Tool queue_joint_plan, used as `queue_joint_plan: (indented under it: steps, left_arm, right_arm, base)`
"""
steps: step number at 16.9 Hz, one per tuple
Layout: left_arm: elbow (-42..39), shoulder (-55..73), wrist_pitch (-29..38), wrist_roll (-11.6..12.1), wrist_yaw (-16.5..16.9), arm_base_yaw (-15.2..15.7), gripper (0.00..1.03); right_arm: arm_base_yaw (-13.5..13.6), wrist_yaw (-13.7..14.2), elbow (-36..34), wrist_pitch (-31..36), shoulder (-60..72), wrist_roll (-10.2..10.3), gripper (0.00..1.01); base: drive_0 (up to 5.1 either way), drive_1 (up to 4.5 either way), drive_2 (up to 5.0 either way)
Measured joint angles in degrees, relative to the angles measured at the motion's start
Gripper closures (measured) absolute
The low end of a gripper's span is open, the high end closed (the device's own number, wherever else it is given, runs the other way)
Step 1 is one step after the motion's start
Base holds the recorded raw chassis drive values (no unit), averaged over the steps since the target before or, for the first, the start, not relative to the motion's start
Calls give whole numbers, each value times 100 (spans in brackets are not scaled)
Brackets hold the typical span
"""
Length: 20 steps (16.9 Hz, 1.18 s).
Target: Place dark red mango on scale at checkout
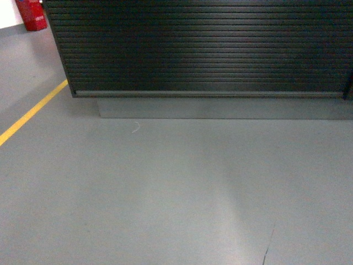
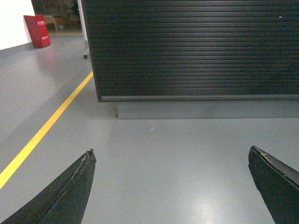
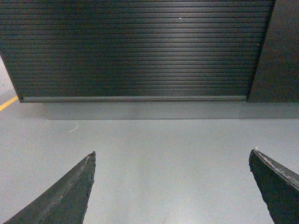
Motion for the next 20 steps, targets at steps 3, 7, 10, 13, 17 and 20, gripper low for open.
queue_joint_plan:
  steps: [3, 7, 10, 13, 17, 20]
  left_arm:
    - [0, 0, 11, 0, -2, 0, 5]
    - [0, 0, -20, 0, -2, 0, 5]
    - [0, 0, -4, 0, 0, 0, 5]
    - [0, 0, -2, 0, 0, 0, 5]
    - [0, 0, 7, 0, -4, 0, 5]
    - [0, 0, -22, 0, -2, 0, 5]
  right_arm:
    - [0, 2, 0, 22, 0, 0, 3]
    - [0, 0, 0, -2, 0, 0, 3]
    - [0, -2, 0, 9, 0, 0, 3]
    - [0, 0, 0, 7, 0, 2, 3]
    - [0, 0, 0, 9, 0, 0, 3]
    - [0, -2, 0, -20, 0, 2, 3]
  base:
    - [0, 406, -406]
    - [-5, 402, -412]
    - [-4, 404, -411]
    - [0, 408, -407]
    - [3, 411, -404]
    - [3, 411, -405]
